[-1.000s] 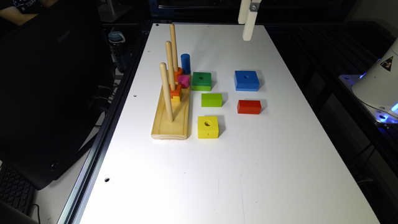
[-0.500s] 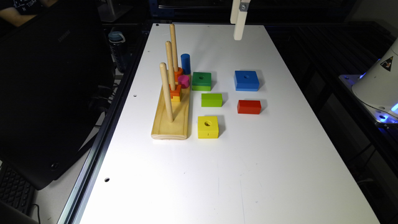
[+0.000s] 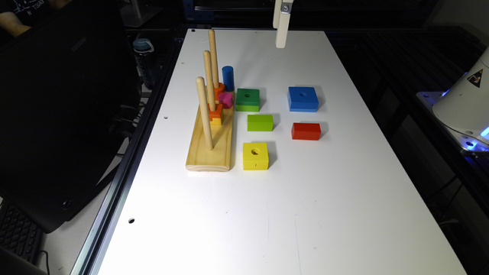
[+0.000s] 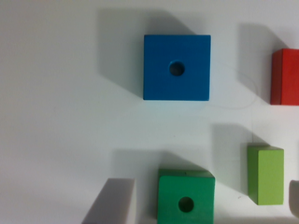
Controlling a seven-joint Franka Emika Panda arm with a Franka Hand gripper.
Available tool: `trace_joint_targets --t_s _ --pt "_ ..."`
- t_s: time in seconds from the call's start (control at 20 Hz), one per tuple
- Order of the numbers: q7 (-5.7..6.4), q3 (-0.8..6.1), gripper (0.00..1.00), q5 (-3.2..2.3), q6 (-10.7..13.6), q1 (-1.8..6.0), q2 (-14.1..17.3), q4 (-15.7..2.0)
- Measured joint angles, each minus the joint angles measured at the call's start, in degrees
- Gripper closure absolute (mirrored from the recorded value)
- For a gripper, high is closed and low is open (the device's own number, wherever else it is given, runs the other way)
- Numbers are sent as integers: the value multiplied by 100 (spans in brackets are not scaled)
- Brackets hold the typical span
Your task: Pick up green block.
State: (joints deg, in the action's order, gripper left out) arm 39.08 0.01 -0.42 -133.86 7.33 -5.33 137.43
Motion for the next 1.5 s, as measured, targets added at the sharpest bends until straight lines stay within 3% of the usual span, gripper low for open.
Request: trace_joint_targets --t_s 0.25,0.4,0.6,1.05,1.3,1.5 --pt "-38 -3 0 -4 -1 39 73 -109" --pt "-156 -4 0 -4 0 150 326 -380" --pt "-168 0 0 -4 1 156 529 -558" --pt "-169 5 0 -4 6 156 559 -563" --pt "-169 9 0 -4 -220 156 859 -560" --pt "-169 10 0 -4 -243 156 890 -565"
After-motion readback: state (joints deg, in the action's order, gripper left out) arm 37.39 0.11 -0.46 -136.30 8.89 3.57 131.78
